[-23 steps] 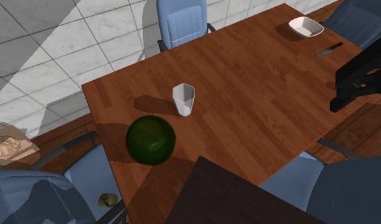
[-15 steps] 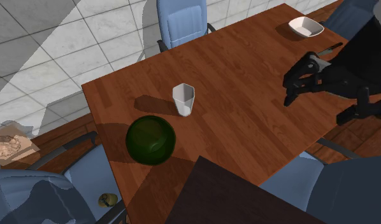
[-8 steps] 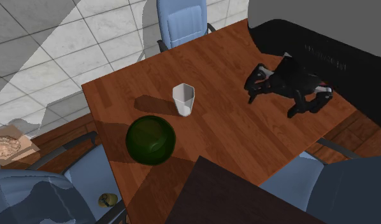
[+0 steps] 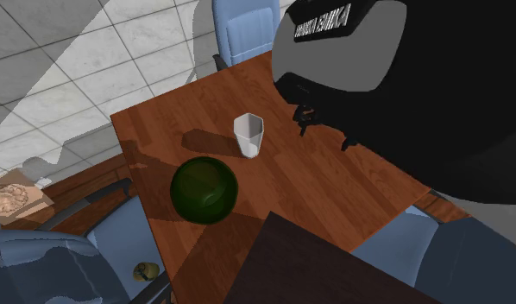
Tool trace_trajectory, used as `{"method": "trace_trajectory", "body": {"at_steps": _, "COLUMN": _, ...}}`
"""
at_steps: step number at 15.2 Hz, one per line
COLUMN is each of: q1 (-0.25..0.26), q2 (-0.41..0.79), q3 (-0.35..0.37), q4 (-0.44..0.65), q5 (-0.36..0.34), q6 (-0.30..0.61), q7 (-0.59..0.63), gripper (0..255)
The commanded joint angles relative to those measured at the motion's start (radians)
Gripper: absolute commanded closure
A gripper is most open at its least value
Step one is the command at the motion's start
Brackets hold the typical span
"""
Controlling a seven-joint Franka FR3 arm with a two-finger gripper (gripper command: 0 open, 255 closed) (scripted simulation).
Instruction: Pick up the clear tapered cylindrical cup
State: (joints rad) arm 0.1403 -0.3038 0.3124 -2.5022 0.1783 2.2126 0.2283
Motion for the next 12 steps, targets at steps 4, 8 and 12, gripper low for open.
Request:
{"method": "trace_trajectory", "body": {"at_steps": 4, "q1": 0.015, "q2": 0.178, "q3": 0.062, "q4": 0.048, "q5": -0.029, "q6": 0.150, "q7": 0.076, "gripper": 0}}
{"method": "trace_trajectory", "body": {"at_steps": 8, "q1": 0.030, "q2": 0.334, "q3": 0.095, "q4": 0.109, "q5": -0.095, "q6": 0.253, "q7": 0.157, "gripper": 0}}
{"method": "trace_trajectory", "body": {"at_steps": 12, "q1": 0.067, "q2": 0.494, "q3": 0.098, "q4": 0.192, "q5": -0.191, "q6": 0.334, "q7": 0.251, "gripper": 0}}
